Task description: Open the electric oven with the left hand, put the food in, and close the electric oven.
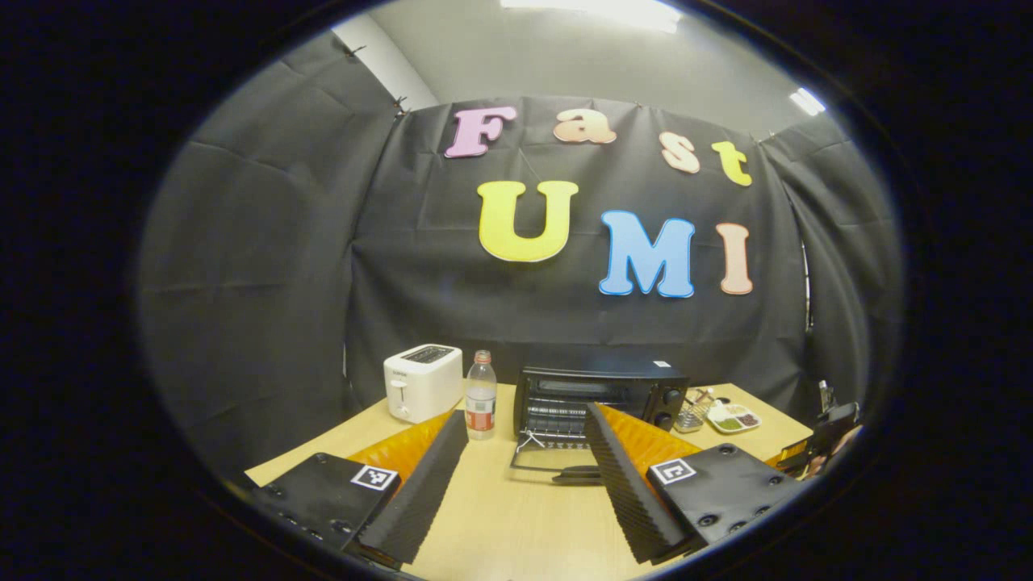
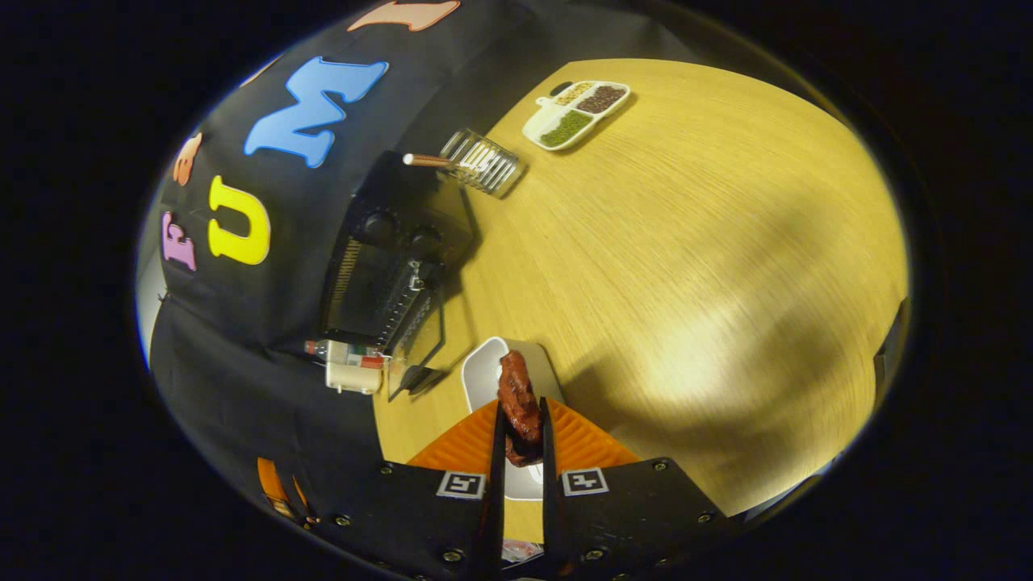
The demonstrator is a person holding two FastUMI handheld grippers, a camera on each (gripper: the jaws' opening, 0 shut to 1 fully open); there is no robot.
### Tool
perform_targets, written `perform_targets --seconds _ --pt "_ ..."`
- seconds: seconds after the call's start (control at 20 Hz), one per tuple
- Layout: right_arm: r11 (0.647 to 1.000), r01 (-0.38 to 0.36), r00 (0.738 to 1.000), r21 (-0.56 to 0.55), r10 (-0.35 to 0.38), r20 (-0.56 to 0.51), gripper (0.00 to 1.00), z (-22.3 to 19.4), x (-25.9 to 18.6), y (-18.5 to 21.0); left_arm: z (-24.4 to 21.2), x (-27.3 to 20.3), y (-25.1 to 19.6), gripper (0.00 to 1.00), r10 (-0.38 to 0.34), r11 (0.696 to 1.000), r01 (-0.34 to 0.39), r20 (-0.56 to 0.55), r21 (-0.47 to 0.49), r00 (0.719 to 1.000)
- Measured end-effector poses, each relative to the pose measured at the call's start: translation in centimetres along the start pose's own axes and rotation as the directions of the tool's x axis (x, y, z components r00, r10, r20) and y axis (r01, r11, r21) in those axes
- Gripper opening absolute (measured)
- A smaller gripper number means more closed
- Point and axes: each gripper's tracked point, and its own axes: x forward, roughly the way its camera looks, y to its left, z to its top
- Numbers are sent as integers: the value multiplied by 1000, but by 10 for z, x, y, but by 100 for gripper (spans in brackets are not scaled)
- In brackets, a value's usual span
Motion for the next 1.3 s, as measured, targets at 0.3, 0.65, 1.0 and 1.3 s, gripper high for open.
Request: perform_targets --seconds 0.3,0.65,1.0,1.3 --pt "997 -32 999 -75 35 41 11 15 -23 27 0 6 -2 98 -4 1000 4 6 -2 1000" --pt "983 -124 988 -136 135 76 11 31 -29 86 -7 16 4 100 -13 1000 13 -10 -10 1000" --pt "958 -212 974 -195 223 37 11 15 9 150 -10 28 26 98 -20 1000 20 -17 -2 1000" --pt "950 -232 970 -211 242 24 11 9 44 188 -5 40 59 100 -1 1000 1 -15 -4 1000"
